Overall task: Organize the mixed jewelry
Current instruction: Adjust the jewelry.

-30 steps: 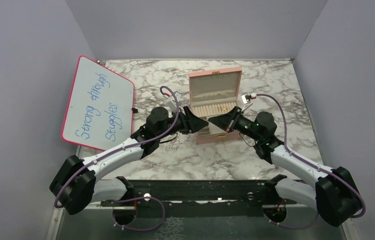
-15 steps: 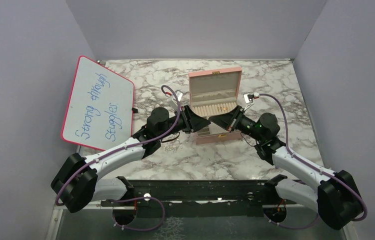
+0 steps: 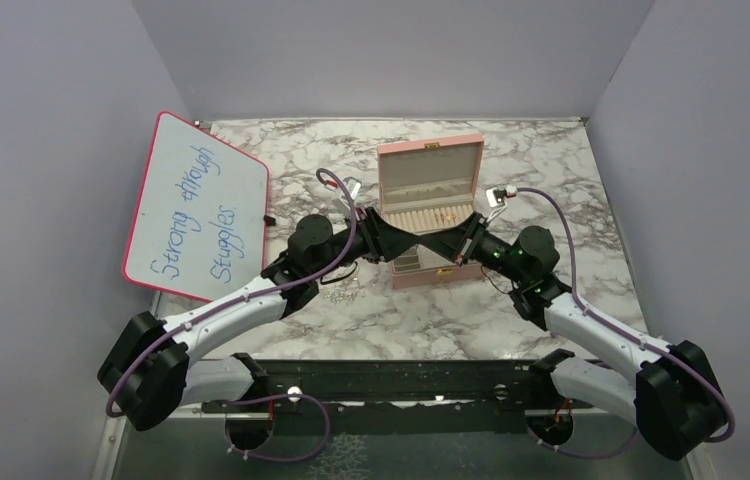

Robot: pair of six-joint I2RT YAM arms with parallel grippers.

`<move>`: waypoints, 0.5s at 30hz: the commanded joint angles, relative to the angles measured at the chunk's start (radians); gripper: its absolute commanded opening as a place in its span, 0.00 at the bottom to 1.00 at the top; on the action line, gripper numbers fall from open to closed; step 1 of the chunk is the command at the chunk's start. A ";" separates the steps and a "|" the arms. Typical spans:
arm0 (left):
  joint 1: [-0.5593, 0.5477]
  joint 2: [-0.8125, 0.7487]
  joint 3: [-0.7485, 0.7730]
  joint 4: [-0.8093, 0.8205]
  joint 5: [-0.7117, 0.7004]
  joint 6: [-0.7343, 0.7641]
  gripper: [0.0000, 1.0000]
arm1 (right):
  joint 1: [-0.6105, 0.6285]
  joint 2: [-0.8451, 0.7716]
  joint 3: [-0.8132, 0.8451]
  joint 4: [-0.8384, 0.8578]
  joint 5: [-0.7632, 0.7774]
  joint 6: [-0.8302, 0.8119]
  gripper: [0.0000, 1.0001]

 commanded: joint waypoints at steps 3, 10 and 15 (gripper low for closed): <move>-0.003 -0.015 0.029 0.044 0.004 0.029 0.29 | 0.007 -0.009 0.007 0.001 -0.024 -0.001 0.05; -0.003 -0.013 0.020 0.044 0.036 0.021 0.28 | 0.007 -0.004 0.012 0.008 -0.011 0.015 0.05; -0.003 -0.013 0.015 0.046 0.046 0.023 0.25 | 0.006 -0.002 0.014 0.010 0.000 0.038 0.05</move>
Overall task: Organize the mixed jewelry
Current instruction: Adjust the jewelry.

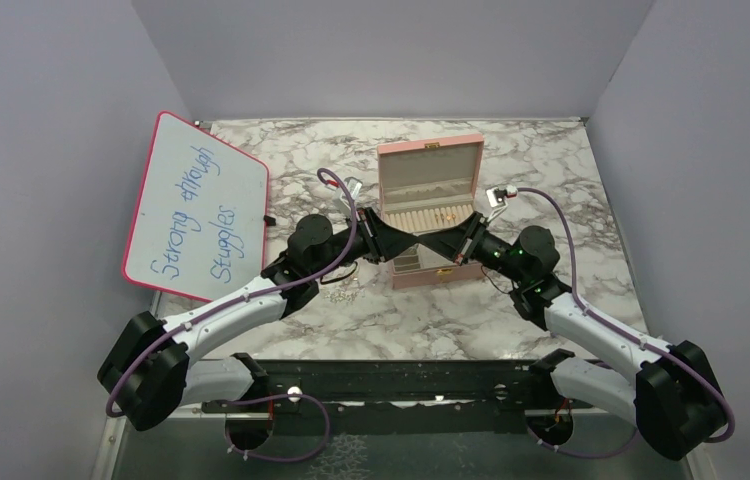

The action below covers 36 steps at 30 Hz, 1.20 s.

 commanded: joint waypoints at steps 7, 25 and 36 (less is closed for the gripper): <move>-0.003 -0.008 0.015 0.036 0.042 0.011 0.11 | 0.006 0.002 0.016 0.017 0.002 0.049 0.05; -0.003 -0.009 0.003 0.036 0.043 0.009 0.13 | 0.007 0.005 0.010 0.031 0.013 0.088 0.05; -0.003 -0.008 -0.005 0.035 0.043 0.004 0.16 | 0.006 0.010 0.007 0.036 0.020 0.105 0.05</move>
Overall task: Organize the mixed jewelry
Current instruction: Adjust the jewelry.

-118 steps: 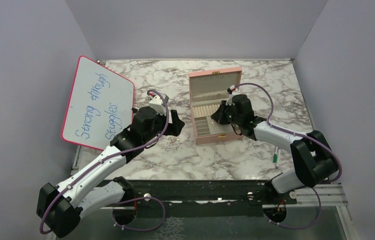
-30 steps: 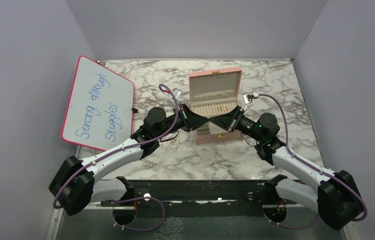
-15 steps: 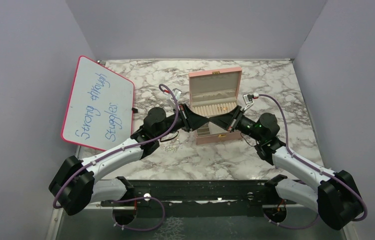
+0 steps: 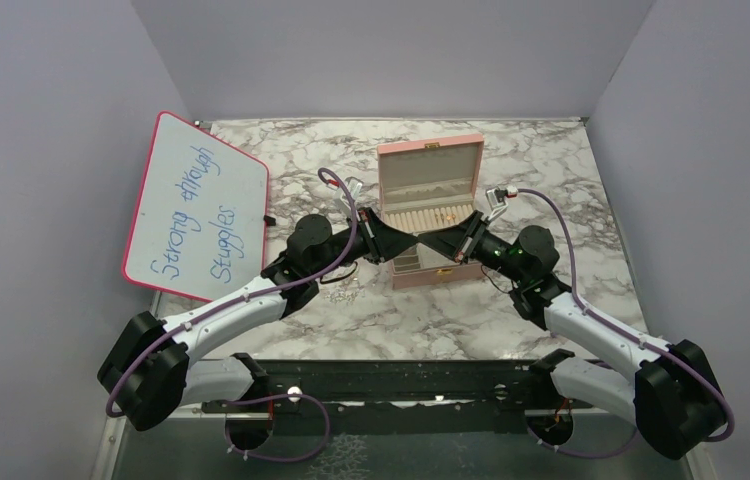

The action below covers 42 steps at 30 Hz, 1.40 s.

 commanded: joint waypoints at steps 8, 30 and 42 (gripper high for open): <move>-0.003 -0.010 -0.018 0.022 -0.004 0.006 0.25 | 0.007 0.005 0.007 0.036 0.009 0.020 0.05; 0.004 -0.004 0.004 0.007 0.010 0.034 0.00 | 0.007 0.003 0.016 0.018 -0.010 0.007 0.28; 0.046 -0.038 0.023 -0.025 0.081 0.072 0.00 | 0.005 -0.027 0.030 -0.005 0.011 -0.044 0.50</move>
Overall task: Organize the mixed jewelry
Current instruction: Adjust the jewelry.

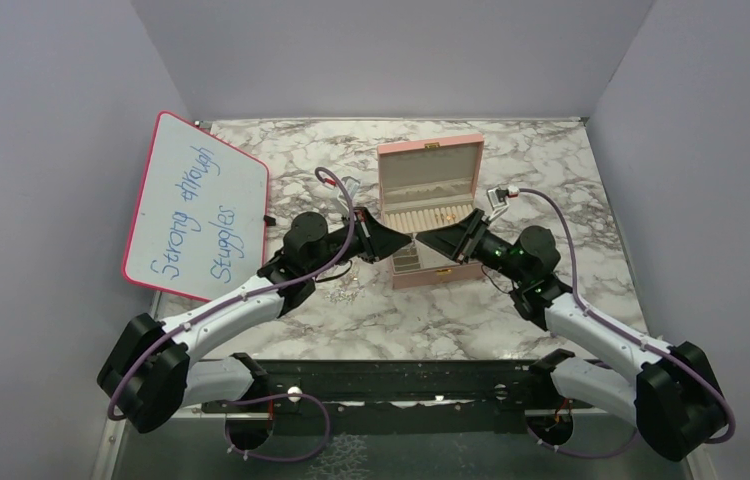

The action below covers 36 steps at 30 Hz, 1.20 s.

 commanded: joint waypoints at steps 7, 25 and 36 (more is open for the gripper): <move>0.032 -0.037 0.041 -0.018 0.081 -0.162 0.00 | 0.005 -0.033 0.038 0.029 -0.026 -0.257 0.50; 0.049 -0.097 0.028 -0.005 0.058 -0.603 0.00 | 0.006 -0.014 -0.095 0.577 -0.249 -0.870 0.52; 0.048 -0.119 -0.008 0.083 0.000 -0.743 0.00 | 0.071 0.141 -0.056 0.822 -0.197 -0.898 0.55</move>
